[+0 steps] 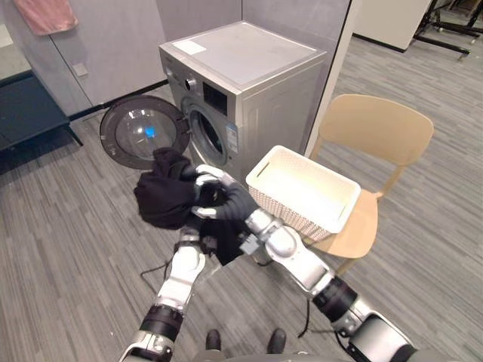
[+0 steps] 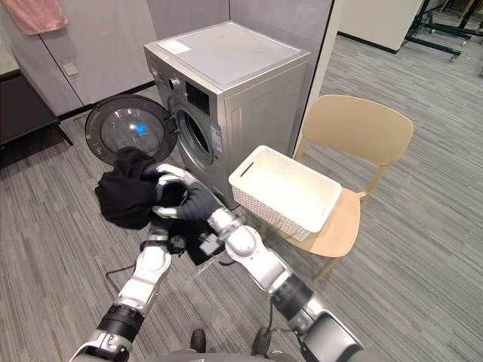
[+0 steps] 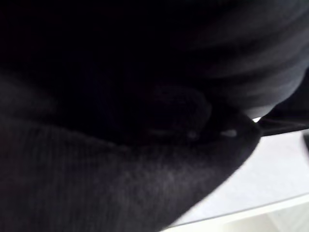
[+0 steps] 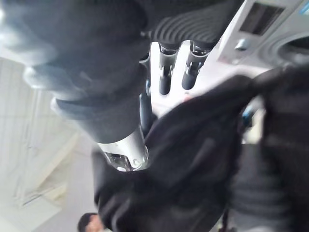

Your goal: Pick up the laundry basket with both hands and put the clothes into the washing machine.

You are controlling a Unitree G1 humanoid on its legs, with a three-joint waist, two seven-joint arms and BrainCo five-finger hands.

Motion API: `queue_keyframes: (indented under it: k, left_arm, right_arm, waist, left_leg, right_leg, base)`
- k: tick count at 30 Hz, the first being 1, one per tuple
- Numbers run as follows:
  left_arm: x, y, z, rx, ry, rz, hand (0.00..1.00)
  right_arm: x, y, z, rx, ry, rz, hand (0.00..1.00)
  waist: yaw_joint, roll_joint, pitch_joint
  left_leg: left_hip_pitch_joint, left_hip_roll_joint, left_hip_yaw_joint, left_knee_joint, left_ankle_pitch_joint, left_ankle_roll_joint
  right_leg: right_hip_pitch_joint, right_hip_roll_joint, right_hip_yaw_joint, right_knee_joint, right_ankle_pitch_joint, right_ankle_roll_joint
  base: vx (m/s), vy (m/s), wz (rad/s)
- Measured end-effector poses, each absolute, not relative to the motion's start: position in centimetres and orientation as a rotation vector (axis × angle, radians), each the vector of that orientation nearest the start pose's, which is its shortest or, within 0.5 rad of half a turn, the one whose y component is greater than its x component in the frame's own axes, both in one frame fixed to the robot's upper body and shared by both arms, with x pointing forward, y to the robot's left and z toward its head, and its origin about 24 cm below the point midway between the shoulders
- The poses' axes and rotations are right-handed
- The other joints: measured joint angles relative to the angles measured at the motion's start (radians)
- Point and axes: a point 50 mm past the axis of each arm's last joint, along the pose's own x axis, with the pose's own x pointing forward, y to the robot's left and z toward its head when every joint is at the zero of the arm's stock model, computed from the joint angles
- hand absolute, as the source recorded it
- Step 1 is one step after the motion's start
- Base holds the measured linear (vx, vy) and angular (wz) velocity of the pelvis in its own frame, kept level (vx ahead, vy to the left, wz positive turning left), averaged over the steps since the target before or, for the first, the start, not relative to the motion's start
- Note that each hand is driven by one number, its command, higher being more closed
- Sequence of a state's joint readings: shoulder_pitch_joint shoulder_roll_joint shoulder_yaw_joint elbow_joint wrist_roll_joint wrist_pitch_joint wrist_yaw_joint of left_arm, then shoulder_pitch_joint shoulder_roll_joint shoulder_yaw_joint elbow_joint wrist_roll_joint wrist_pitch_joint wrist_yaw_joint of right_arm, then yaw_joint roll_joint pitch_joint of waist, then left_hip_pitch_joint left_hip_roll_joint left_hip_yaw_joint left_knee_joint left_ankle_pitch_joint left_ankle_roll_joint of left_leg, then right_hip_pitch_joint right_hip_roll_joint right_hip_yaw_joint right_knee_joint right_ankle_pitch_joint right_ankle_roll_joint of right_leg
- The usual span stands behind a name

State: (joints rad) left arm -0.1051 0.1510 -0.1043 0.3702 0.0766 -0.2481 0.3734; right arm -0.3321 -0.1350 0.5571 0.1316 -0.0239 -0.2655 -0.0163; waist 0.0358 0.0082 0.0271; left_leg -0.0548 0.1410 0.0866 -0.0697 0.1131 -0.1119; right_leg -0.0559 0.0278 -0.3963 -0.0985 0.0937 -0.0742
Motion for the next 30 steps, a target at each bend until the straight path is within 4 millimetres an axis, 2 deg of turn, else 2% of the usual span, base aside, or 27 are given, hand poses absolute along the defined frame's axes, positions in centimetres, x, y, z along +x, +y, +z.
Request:
queue_keyframes:
  k: [1, 2, 3, 5, 6, 8, 9, 11, 15, 17, 18, 19, 21, 23, 25, 26, 27, 28, 29, 30]
  left_arm:
    - [26.0, 17.6, 0.4, 0.237, 0.004, 0.252, 1.0]
    - [25.1, 18.5, -0.7, 0.244, 0.057, 0.28, 1.0]
    - [24.7, 18.8, -1.3, 0.247, 0.082, 0.292, 1.0]
    - [22.7, 20.2, -3.5, 0.262, 0.195, 0.316, 1.0]
    - [22.2, 20.5, -4.0, 0.265, 0.219, 0.318, 1.0]
    - [20.4, 21.3, -6.0, 0.274, 0.329, 0.317, 1.0]
    - [20.0, 21.5, -6.5, 0.276, 0.353, 0.315, 1.0]
    - [18.9, 21.4, -7.9, 0.252, 0.43, 0.292, 1.0]
    - [18.2, 20.6, -9.0, 0.204, 0.488, 0.277, 1.0]
    - [17.8, 20.0, -9.5, 0.165, 0.52, 0.274, 1.0]
    - [17.7, 19.9, -9.7, 0.156, 0.527, 0.272, 1.0]
    - [17.2, 19.5, -10.0, 0.139, 0.549, 0.268, 1.0]
    - [16.2, 19.4, -10.5, 0.129, 0.582, 0.276, 1.0]
    - [14.9, 20.3, -11.3, 0.129, 0.64, 0.315, 1.0]
    - [13.8, 20.6, -12.0, 0.127, 0.686, 0.327, 1.0]
    - [13.2, 20.6, -12.2, 0.123, 0.705, 0.317, 1.0]
    - [12.8, 20.6, -12.4, 0.122, 0.715, 0.315, 1.0]
    - [12.7, 20.5, -12.4, 0.122, 0.718, 0.315, 1.0]
    - [12.4, 20.4, -12.5, 0.122, 0.725, 0.306, 1.0]
    - [12.6, 20.4, -12.4, 0.124, 0.721, 0.299, 1.0]
  right_arm:
    - [26.5, -3.4, 8.9, -0.217, -0.389, 0.595, 0.0]
    - [26.3, -5.2, 7.5, -0.271, -0.34, 0.539, 0.0]
    - [26.2, -6.0, 6.9, -0.29, -0.319, 0.516, 0.0]
    - [25.3, -9.4, 4.3, -0.389, -0.216, 0.412, 0.0]
    - [25.1, -10.0, 3.7, -0.404, -0.187, 0.394, 0.0]
    - [24.2, -12.4, 0.3, -0.459, -0.029, 0.339, 0.0]
    - [24.0, -12.9, -0.5, -0.471, 0.011, 0.328, 0.0]
    - [22.7, -15.1, -3.6, -0.505, 0.168, 0.278, 0.0]
    - [20.6, -18.0, -7.0, -0.517, 0.376, 0.175, 0.0]
    - [19.1, -19.6, -8.9, -0.508, 0.5, 0.112, 0.0]
    - [18.9, -19.8, -9.2, -0.505, 0.523, 0.098, 0.0]
    - [18.5, -20.1, -9.7, -0.498, 0.554, 0.075, 0.0]
    - [18.2, -20.4, -9.9, -0.5, 0.575, 0.059, 0.0]
    - [18.2, -19.4, -10.2, -0.45, 0.584, 0.054, 0.0]
    - [18.4, -18.7, -10.3, -0.414, 0.58, 0.052, 0.0]
    - [18.4, -18.4, -10.3, -0.402, 0.581, 0.054, 0.0]
    - [18.4, -18.2, -10.4, -0.391, 0.585, 0.055, 0.0]
    - [18.4, -18.2, -10.4, -0.389, 0.586, 0.055, 0.0]
    - [18.3, -18.2, -10.4, -0.382, 0.592, 0.049, 0.0]
    - [18.1, -18.3, -10.5, -0.378, 0.598, 0.047, 0.0]
  waist:
    - [0.001, 0.0, 0.0]
    - [0.002, 0.0, 0.0]
    - [0.002, 0.0, 0.0]
    - [-0.001, 0.0, 0.0]
    - [-0.001, 0.0, 0.0]
    - [-0.015, 0.001, 0.002]
    - [-0.019, 0.002, 0.004]
    - [-0.023, 0.006, 0.03]
    - [-0.023, 0.027, 0.072]
    - [-0.024, 0.033, 0.088]
    - [-0.023, 0.032, 0.094]
    - [-0.022, 0.035, 0.099]
    - [-0.019, 0.05, 0.1]
    - [-0.014, 0.03, 0.105]
    - [-0.015, 0.022, 0.105]
    - [-0.015, 0.013, 0.11]
    - [-0.016, -0.004, 0.111]
    - [-0.016, -0.006, 0.111]
    - [-0.023, -0.014, 0.113]
    - [-0.024, -0.019, 0.117]
  left_leg:
    - [0.0, 0.0, 0.0, 0.0, 0.0, 0.0]
    - [0.0, -0.001, 0.001, 0.0, 0.0, 0.0]
    - [0.0, -0.001, 0.001, 0.0, 0.0, 0.0]
    - [0.006, -0.003, 0.006, -0.005, 0.0, 0.0]
    - [0.008, -0.003, 0.007, -0.006, 0.0, 0.0]
    - [0.008, -0.003, 0.009, -0.02, 0.0, 0.0]
    - [0.006, -0.004, 0.008, -0.02, 0.0, 0.0]
    - [-0.007, -0.007, -0.006, -0.019, 0.0, 0.0]
    - [-0.078, -0.015, -0.063, 0.01, -0.006, 0.002]
    - [-0.144, -0.015, -0.006, 0.054, -0.06, 0.083]
    - [-0.152, -0.013, 0.037, 0.069, -0.07, 0.098]
    - [-0.166, -0.007, 0.153, 0.102, -0.072, 0.1]
    - [-0.144, -0.001, 0.227, 0.111, -0.067, 0.095]
    - [-0.141, -0.007, 0.216, 0.141, -0.06, 0.088]
    - [-0.137, -0.023, 0.212, 0.178, -0.106, 0.097]
    - [-0.138, -0.038, 0.209, 0.226, -0.161, 0.107]
    - [-0.128, -0.071, 0.197, 0.268, -0.221, 0.119]
    - [-0.126, -0.078, 0.192, 0.271, -0.229, 0.121]
    - [-0.115, -0.115, 0.162, 0.286, -0.26, 0.141]
    - [-0.107, -0.128, 0.15, 0.287, -0.269, 0.148]
  right_leg:
    - [0.0, 0.0, 0.001, 0.0, 0.0, 0.0]
    - [0.0, -0.001, 0.002, 0.0, 0.0, 0.0]
    - [0.0, -0.001, 0.003, 0.0, 0.0, 0.001]
    - [0.0, -0.002, 0.006, 0.0, -0.001, 0.002]
    - [0.0, -0.002, 0.008, 0.0, -0.002, 0.004]
    - [0.001, -0.002, 0.008, 0.0, -0.005, 0.008]
    - [0.001, -0.002, 0.006, 0.0, -0.012, 0.018]
    - [0.0, -0.007, -0.016, 0.0, -0.014, 0.02]
    - [-0.012, -0.019, -0.103, 0.0, -0.036, 0.029]
    - [-0.021, -0.05, -0.2, 0.005, -0.054, 0.044]
    - [-0.021, -0.062, -0.221, 0.009, -0.058, 0.044]
    - [-0.022, -0.084, -0.257, 0.027, -0.071, 0.057]
    - [-0.019, -0.094, -0.28, 0.07, -0.096, 0.074]
    - [-0.01, -0.133, -0.3, 0.135, -0.125, 0.099]
    - [-0.001, -0.172, -0.314, 0.192, -0.161, 0.121]
    - [-0.01, -0.228, -0.315, 0.296, -0.215, 0.15]
    - [-0.033, -0.308, -0.294, 0.449, -0.272, 0.17]
    - [-0.039, -0.323, -0.285, 0.476, -0.279, 0.176]
    - [-0.088, -0.403, -0.212, 0.659, -0.279, 0.158]
    - [-0.113, -0.426, -0.173, 0.726, -0.266, 0.135]
  base:
    - [0.04, 0.088, -0.01]
    - [0.03, 0.072, -0.02]
    - [0.02, 0.073, -0.03]
    - [0.02, 0.072, -0.05]
    - [0.02, 0.068, -0.05]
    - [-0.01, 0.065, -0.01]
    - [-0.04, 0.072, 0.1]
    - [-0.04, 0.065, 0.23]
    - [-0.04, 0.052, 0.72]
    - [0.02, 0.056, 1.18]
    - [0.1, 0.146, 1.15]
    - [0.09, 0.119, 0.85]
    - [0.16, 0.16, 0.64]
    - [0.2, 0.145, 0.43]
    - [0.2, 0.132, 0.3]
    - [0.26, 0.225, 0.34]
    - [0.19, 0.173, 0.27]
    - [0.2, 0.185, 0.51]
    - [0.19, 0.155, 0.49]
    - [0.31, 0.262, 0.95]
